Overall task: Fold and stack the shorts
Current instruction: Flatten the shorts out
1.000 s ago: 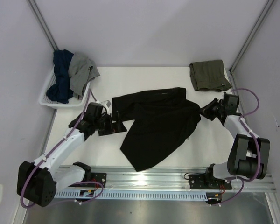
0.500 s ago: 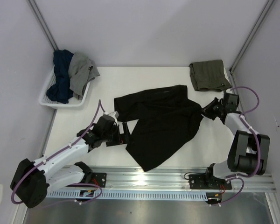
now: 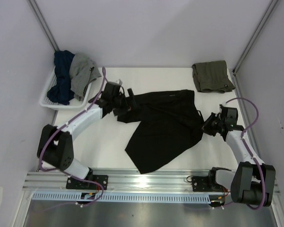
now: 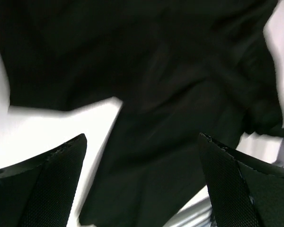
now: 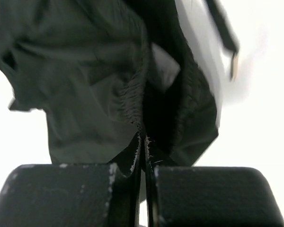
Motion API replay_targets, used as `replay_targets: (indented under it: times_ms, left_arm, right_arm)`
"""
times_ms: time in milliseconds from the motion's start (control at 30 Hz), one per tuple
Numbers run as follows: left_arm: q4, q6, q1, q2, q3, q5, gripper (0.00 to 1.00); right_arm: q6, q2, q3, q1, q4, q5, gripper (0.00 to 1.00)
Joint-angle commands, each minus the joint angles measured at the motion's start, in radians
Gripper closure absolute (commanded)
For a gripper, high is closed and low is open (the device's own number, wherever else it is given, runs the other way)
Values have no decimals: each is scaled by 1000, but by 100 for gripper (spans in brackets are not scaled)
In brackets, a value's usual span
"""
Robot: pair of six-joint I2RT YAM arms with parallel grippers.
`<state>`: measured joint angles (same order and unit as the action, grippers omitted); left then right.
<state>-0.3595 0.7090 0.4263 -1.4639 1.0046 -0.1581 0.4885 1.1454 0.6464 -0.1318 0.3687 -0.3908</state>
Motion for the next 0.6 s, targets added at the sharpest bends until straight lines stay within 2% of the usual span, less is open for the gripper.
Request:
replay_targets:
  times_ms: [0,167,200,267,333,500,567]
  left_arm:
    - [-65,-78,-4,-100,228,15,1]
    - [-96,-111,-20,-244,405,-3,1]
    - [-102,-120,-18,-268,467,-32,1]
    - [-139,-150,-14,-353,572,-70,2]
    - [-194,-181,9,-404,745,-103,2]
    - [-240,-292,98,-478,828,-127,2]
    - [-251,-319,117,-480,810,-106,2]
  right_arm:
    - [-7,-55,-45,49,91,33,100]
    - [85,-183,-97,127,150,89,100]
    - [99,-194,-105,202,150,92,100]
    - [146,-202,-102,274,167,127,100]
    - [179,-200,-103,377,154,156,100]
    - [297,-148,-128,555,72,178,100]
    - [340,-132,-126,691,24,216,100]
